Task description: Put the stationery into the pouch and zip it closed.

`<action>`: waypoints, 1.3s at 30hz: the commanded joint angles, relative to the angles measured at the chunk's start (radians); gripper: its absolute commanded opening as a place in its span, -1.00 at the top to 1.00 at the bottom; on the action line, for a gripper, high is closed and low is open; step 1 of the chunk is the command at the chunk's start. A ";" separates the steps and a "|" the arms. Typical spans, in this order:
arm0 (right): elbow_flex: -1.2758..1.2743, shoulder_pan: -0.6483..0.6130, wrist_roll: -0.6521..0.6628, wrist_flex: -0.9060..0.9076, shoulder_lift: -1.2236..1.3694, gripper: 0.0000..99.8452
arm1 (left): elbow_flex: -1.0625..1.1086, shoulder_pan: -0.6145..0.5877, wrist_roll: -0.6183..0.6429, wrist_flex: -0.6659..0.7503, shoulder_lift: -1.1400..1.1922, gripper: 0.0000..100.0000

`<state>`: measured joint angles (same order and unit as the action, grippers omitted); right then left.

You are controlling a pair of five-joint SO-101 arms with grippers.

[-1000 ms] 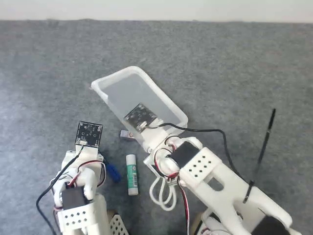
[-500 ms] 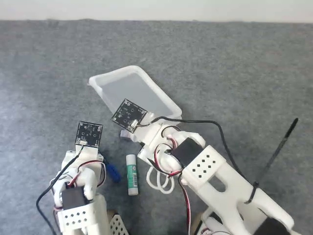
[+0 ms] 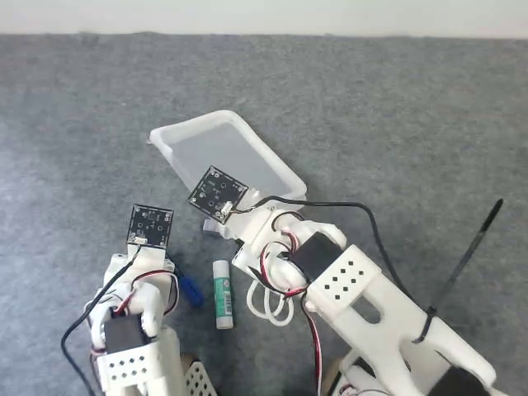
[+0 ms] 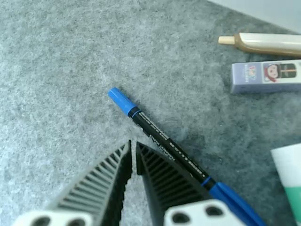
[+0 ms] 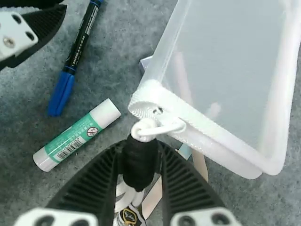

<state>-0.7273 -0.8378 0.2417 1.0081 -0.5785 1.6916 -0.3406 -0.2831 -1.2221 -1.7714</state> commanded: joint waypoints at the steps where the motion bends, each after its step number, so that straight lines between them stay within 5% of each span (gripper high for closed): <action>1: 0.055 0.008 0.003 -0.041 -0.074 0.99 | -0.056 -0.005 -0.002 0.005 -0.003 0.98; 15: 0.009 0.015 -0.046 -0.044 -0.143 0.99 | -0.151 -0.043 0.008 0.051 -0.003 0.98; 22: -0.112 0.015 -0.046 -0.116 -0.306 0.99 | -0.387 -0.040 0.196 0.087 -0.002 0.98; 29: -0.127 0.022 -0.051 -0.120 -0.334 0.99 | -0.351 -0.040 0.324 0.216 -0.002 0.98; 39: -0.199 0.108 -0.081 -0.236 -0.343 0.99 | -0.360 0.061 0.338 0.133 -0.002 0.90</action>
<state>-0.9329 -0.7580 0.2018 0.8239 -0.8669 1.3571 -0.3422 0.0407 -1.0472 -1.7822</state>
